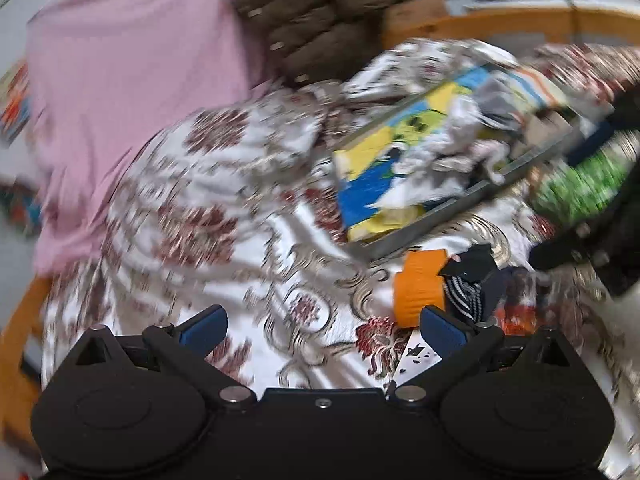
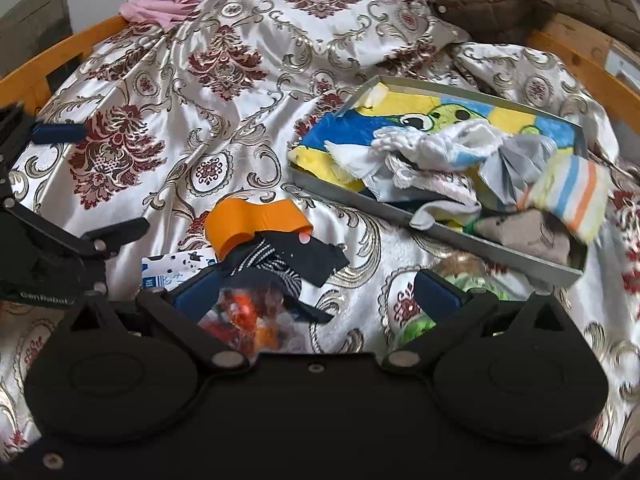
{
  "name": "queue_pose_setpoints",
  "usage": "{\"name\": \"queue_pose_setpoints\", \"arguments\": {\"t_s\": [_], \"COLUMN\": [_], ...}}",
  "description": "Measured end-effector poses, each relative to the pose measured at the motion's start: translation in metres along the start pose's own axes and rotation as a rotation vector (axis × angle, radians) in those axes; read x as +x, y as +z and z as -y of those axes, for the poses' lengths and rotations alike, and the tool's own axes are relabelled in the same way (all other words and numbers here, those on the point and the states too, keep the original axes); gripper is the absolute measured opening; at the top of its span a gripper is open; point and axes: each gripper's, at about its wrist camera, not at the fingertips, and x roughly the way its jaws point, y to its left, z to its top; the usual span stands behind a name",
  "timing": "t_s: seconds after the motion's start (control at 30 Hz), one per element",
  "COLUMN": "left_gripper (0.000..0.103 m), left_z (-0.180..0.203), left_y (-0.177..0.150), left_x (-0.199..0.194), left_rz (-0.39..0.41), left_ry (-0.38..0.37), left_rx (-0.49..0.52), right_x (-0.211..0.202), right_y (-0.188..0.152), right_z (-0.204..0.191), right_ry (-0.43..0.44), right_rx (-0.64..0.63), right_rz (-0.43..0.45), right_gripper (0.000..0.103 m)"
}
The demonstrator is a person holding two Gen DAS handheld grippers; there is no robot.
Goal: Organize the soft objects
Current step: 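Grasp the black striped sock with the right gripper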
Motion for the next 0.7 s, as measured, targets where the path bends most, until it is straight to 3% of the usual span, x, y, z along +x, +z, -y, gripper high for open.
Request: {"name": "queue_pose_setpoints", "arguments": {"t_s": [0.3, 0.5, 0.7], "left_gripper": [0.102, 0.102, 0.101], "left_z": [0.018, 0.022, 0.022], "left_y": [0.006, 0.011, 0.013], "left_x": [0.018, 0.034, 0.044], "left_rz": [0.069, 0.089, 0.096], "left_ry": [-0.075, -0.111, -0.175], "left_rx": [0.275, 0.355, 0.416], "right_x": [0.026, 0.050, 0.076], "right_y": [0.040, 0.054, 0.052], "right_z": [0.015, 0.025, 0.047], "right_ry": [0.014, 0.045, 0.099], "right_rx": [-0.115, -0.127, -0.043], "right_rz": [-0.063, -0.075, -0.091], "right_gripper": [0.102, 0.102, 0.102]}}
